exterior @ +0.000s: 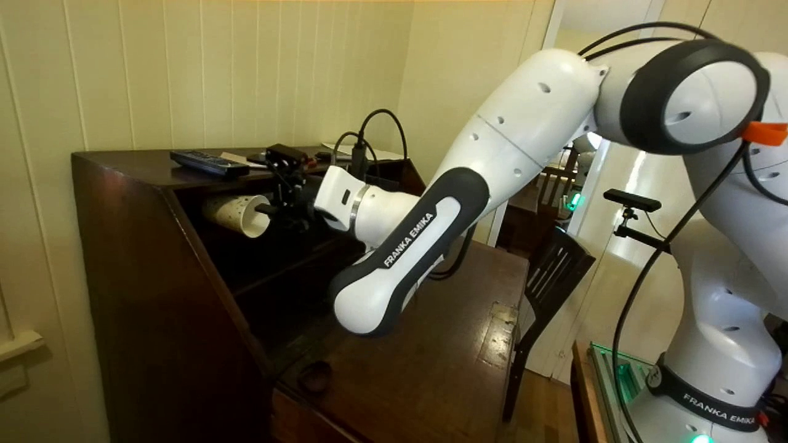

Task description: Move the cup to the compartment on the left

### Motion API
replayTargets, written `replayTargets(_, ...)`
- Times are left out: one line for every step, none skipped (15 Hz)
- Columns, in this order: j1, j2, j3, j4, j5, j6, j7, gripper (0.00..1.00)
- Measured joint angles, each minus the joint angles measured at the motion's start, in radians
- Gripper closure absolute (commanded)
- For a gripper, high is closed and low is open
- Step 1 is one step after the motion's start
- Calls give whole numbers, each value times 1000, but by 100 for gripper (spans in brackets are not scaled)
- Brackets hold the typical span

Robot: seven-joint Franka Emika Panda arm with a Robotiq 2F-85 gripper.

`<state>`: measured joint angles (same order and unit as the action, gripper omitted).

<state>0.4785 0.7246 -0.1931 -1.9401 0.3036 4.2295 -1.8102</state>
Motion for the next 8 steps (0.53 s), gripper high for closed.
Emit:
replayTargets(22, -43, -4, -43, 67, 0, -36, 0)
replayTargets(53, -89, -21, -83, 151, 0, -71, 0)
replayTargets(87, -136, -45, -116, 236, 0, -102, 0)
replayTargets(125, -180, -74, -140, 315, 0, -119, 0)
replayTargets(160, -226, -101, -160, 378, -1, -124, 0)
replayTargets(185, -274, -119, -181, 420, -2, -124, 0)
replayTargets(198, -326, -126, -203, 441, -2, -122, 0)
replayTargets(201, -380, -123, -228, 443, -5, -106, 0)
